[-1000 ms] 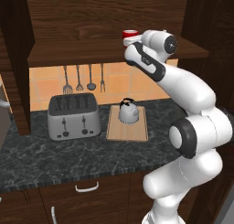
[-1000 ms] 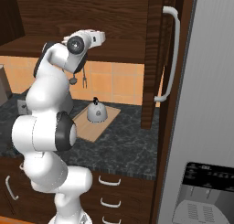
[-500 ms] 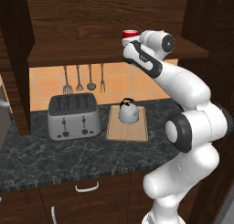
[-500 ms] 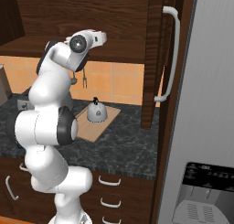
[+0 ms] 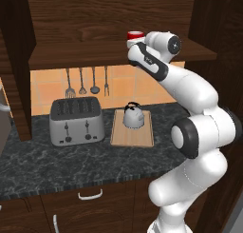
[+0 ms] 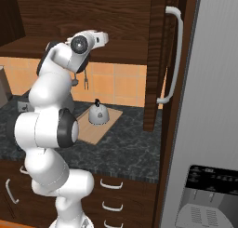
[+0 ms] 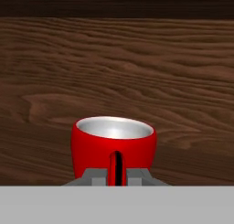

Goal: Pick the kettle from the counter and place it on the tray. Then pick the mug from the cabinet and place it on the tray. Then close the cabinet doors.

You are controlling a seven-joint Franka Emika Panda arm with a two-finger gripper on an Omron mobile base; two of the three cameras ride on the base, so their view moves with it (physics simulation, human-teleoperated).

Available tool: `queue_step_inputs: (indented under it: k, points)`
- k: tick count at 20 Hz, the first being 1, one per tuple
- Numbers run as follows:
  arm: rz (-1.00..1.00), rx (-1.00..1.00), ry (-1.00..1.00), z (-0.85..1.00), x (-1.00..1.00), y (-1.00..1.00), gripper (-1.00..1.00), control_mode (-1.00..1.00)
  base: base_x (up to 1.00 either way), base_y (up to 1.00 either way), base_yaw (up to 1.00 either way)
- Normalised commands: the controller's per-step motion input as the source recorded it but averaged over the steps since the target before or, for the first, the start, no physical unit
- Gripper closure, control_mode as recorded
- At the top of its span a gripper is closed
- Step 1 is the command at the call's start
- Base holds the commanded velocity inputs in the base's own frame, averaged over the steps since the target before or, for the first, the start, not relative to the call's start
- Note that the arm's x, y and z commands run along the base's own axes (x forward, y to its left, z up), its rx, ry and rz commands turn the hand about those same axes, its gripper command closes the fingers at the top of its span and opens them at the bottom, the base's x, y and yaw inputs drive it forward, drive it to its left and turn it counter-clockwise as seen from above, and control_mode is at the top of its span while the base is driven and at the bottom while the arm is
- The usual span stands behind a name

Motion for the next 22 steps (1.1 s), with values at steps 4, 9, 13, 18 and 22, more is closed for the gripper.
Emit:
queue_step_inputs:
  k: [4,9,13,18,22]
  points:
    - [0.00,0.00,0.00,-0.02,0.00,0.00,1.00,-1.00,0.00,0.00,0.00]
    - [0.00,0.00,0.00,0.00,0.00,0.00,1.00,-1.00,0.00,0.00,0.00]
    - [0.00,0.00,0.00,0.00,-0.03,0.00,1.00,-1.00,0.00,0.00,0.00]
    - [0.00,0.00,-0.02,0.00,-0.20,0.00,1.00,-1.00,0.00,0.00,0.00]
    - [0.00,0.00,-0.02,0.00,-0.73,0.01,1.00,-1.00,0.00,0.00,0.00]
